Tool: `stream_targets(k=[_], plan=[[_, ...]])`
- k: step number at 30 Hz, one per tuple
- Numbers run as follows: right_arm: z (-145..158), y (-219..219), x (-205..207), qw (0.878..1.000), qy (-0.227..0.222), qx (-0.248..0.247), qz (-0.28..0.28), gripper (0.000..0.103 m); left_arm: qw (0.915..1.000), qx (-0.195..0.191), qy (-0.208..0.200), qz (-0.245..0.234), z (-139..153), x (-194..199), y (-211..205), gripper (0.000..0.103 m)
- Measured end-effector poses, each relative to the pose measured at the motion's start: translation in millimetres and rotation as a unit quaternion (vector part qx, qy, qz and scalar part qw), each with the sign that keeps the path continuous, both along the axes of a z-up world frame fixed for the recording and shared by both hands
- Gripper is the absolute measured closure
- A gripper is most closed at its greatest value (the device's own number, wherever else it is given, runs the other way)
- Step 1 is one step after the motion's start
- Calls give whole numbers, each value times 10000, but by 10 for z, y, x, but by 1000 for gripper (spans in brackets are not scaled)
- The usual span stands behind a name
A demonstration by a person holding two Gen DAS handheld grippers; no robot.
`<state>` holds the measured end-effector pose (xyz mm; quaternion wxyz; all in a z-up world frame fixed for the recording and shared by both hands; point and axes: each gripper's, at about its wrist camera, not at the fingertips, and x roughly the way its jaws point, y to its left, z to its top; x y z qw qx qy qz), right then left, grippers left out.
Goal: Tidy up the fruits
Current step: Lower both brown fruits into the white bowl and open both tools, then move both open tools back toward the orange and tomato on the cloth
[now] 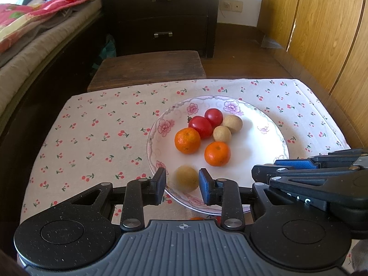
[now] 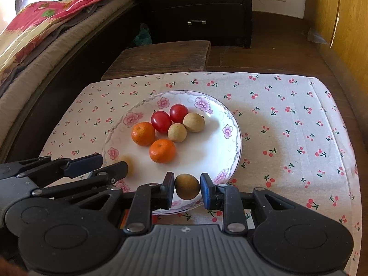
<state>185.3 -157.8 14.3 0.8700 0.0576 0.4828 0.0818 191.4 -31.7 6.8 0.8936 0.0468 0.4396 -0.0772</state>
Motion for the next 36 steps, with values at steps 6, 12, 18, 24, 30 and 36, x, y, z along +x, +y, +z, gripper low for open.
stream_targets(k=[6, 12, 18, 24, 30, 36], plan=[[10, 16, -13, 10000, -46, -67, 2, 75, 10000, 1, -17, 22, 12, -11, 11, 62], [44, 36, -44, 9997, -134, -180, 0, 75, 9999, 63, -79, 4, 32, -38, -1, 61], [81, 34, -73, 9994, -246, -258, -38, 75, 9998, 111, -180, -29, 70, -75, -14, 59], [118, 47, -101, 9990, -336, -296, -39, 75, 9993, 206, -293, -57, 106, -119, -20, 57], [152, 65, -127, 9983, -447, -375, -56, 75, 9991, 198, -359, -62, 130, -136, -16, 55], [177, 82, -150, 9976, -526, -437, -53, 75, 9988, 252, -423, -65, 149, -158, -14, 54]])
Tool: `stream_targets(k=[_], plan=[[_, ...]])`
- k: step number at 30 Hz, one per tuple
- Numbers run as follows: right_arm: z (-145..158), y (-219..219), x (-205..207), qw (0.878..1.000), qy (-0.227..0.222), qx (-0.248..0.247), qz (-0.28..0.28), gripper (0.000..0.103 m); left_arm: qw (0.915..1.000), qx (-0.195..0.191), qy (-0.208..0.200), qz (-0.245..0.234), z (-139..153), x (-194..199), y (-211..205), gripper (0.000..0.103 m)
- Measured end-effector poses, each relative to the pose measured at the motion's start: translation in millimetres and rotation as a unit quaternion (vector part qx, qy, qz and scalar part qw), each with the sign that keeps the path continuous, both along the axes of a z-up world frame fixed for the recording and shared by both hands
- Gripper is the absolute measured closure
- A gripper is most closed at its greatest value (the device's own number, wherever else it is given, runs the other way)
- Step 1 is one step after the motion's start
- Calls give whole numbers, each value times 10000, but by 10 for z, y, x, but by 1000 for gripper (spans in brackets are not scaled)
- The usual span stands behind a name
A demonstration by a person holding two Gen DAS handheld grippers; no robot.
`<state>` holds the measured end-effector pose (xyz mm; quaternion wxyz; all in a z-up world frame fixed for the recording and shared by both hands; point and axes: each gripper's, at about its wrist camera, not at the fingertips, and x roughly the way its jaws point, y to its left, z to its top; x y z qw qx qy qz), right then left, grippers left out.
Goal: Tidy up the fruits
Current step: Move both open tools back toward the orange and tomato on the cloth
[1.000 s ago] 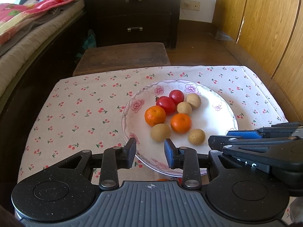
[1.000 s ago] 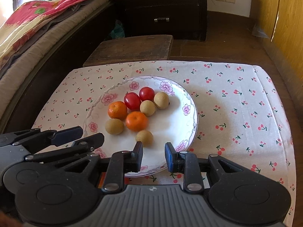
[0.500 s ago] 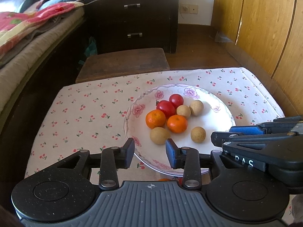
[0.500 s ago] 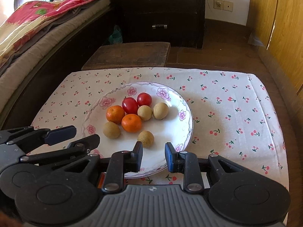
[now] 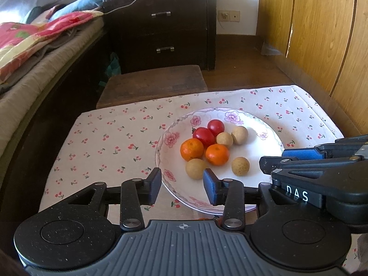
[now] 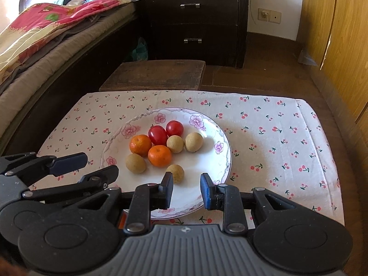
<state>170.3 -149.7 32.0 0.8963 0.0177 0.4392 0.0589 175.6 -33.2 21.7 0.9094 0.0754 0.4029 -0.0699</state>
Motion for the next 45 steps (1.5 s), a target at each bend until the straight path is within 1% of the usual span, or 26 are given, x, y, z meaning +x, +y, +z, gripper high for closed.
stream_targets(k=[18, 31, 38, 40, 43, 45], plan=[[26, 21, -49, 9999, -89, -33, 41, 74, 9998, 89, -162, 27, 45, -75, 14, 52], [23, 68, -112, 9999, -54, -93, 104, 74, 9997, 153, -178, -4, 45, -136, 41, 52], [21, 135, -183, 9996, 10, -154, 215, 74, 9998, 160, -129, -31, 39, -215, 81, 53], [19, 158, -198, 9996, 66, -143, 239, 74, 9999, 109, -71, -47, 31, -242, 109, 54], [13, 171, -222, 9995, 132, -62, 268, 74, 10000, 7, 19, -23, 23, -262, 162, 54], [-8, 157, -230, 9993, 240, 83, 277, 74, 10000, -62, 73, -19, 19, -276, 198, 54]])
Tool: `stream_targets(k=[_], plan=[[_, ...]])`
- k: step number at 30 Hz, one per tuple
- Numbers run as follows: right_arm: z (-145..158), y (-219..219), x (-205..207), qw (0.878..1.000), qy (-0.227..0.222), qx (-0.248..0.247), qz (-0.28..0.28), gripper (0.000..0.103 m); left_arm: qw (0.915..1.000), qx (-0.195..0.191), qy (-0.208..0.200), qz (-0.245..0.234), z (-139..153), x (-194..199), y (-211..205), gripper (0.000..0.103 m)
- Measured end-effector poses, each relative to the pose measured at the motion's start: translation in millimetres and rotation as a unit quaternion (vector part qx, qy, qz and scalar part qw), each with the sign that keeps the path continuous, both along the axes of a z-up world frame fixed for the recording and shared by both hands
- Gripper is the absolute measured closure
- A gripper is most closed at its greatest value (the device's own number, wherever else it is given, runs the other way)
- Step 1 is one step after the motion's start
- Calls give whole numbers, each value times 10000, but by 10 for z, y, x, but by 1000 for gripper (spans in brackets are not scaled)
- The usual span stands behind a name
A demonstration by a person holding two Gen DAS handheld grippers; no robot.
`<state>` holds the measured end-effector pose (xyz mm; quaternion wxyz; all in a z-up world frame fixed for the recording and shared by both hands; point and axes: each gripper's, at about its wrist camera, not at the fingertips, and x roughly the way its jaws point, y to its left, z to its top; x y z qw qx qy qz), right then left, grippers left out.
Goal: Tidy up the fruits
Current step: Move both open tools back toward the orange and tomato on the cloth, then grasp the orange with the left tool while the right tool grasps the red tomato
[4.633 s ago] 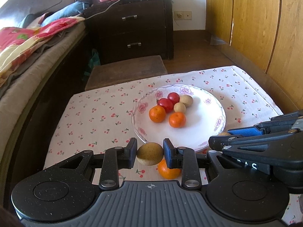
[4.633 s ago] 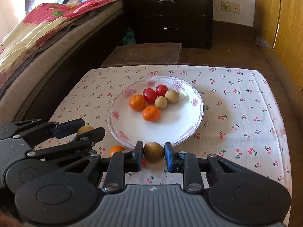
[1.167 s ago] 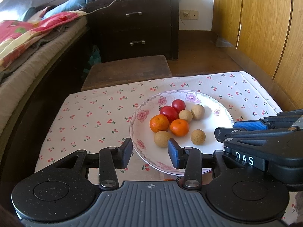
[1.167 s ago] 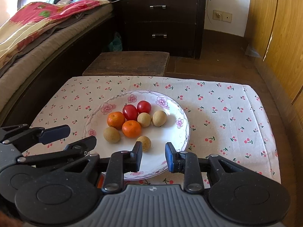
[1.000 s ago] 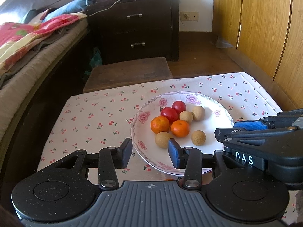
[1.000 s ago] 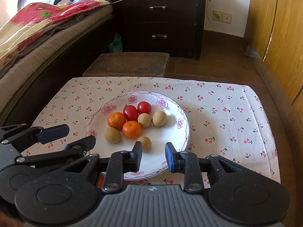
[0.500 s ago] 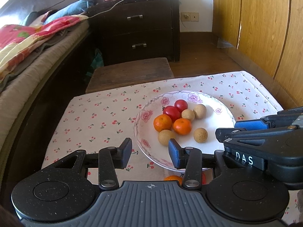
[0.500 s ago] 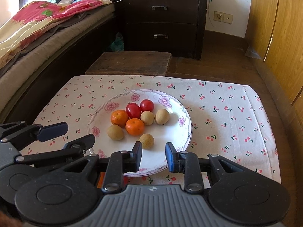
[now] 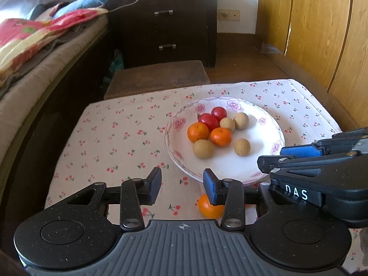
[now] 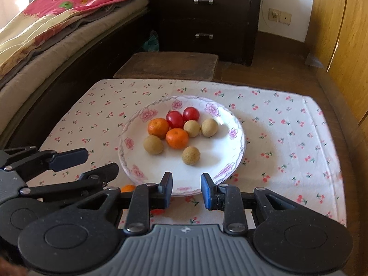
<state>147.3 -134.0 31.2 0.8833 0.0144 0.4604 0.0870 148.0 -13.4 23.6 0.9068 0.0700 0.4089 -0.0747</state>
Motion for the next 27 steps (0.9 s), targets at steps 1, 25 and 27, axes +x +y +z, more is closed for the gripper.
stream_targets(k=[1, 25, 27], plan=[[-15, -15, -1, 9999, 76, 100, -12, 74, 10000, -38, 38, 7, -7, -4, 17, 52], [-384, 168, 79, 9949, 752, 639, -206, 74, 9984, -415, 307, 251, -39, 2, 411, 38], [-412, 165, 100, 9941, 791, 709, -222, 72, 9983, -410, 319, 244, -49, 1, 411, 38]])
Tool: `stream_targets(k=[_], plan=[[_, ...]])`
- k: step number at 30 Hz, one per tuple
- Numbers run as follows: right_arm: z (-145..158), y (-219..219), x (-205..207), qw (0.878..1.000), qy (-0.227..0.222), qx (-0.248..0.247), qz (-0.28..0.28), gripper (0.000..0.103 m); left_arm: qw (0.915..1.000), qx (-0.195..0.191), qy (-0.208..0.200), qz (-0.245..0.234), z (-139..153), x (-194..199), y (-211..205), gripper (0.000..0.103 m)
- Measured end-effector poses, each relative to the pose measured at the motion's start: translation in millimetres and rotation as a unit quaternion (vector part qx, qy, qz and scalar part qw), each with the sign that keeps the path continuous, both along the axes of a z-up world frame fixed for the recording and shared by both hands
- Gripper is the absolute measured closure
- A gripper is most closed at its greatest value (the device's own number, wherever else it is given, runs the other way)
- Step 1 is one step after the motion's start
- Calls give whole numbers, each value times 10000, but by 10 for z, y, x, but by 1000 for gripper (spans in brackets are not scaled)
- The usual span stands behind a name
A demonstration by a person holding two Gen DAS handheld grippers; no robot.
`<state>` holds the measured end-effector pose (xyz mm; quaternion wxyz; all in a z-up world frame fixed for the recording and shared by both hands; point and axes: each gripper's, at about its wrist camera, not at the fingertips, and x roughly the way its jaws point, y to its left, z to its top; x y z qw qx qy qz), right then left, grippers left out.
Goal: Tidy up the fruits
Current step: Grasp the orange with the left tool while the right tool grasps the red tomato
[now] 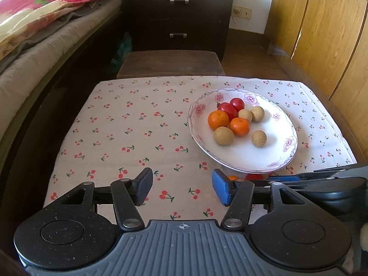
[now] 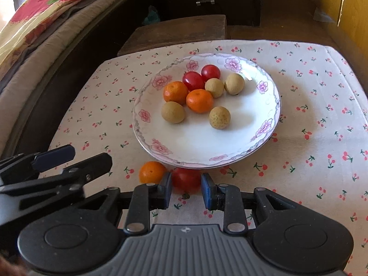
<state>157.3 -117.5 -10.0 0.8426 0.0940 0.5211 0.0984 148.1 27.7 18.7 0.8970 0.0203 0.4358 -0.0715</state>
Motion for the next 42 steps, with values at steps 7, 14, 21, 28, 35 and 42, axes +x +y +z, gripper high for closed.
stream_targets(k=[7, 14, 21, 28, 35, 42], plan=[[-27, -8, -18, 9999, -39, -75, 72, 72, 9999, 22, 99, 13, -63, 22, -7, 38], [55, -168, -160, 9995, -83, -278, 106, 72, 9995, -77, 304, -73, -155, 63, -130, 38], [76, -352, -251, 9993, -90, -357, 50, 72, 9994, -128, 299, -155, -222, 132, -351, 35], [55, -416, -277, 9992, -62, -384, 60, 72, 9988, -237, 352, -228, -280, 132, -504, 34], [52, -532, -320, 9991, -46, -420, 25, 72, 9989, -171, 387, -207, -338, 67, -585, 40], [97, -635, -388, 9981, -167, -591, 56, 72, 9995, -120, 265, -123, -344, 60, -697, 43]])
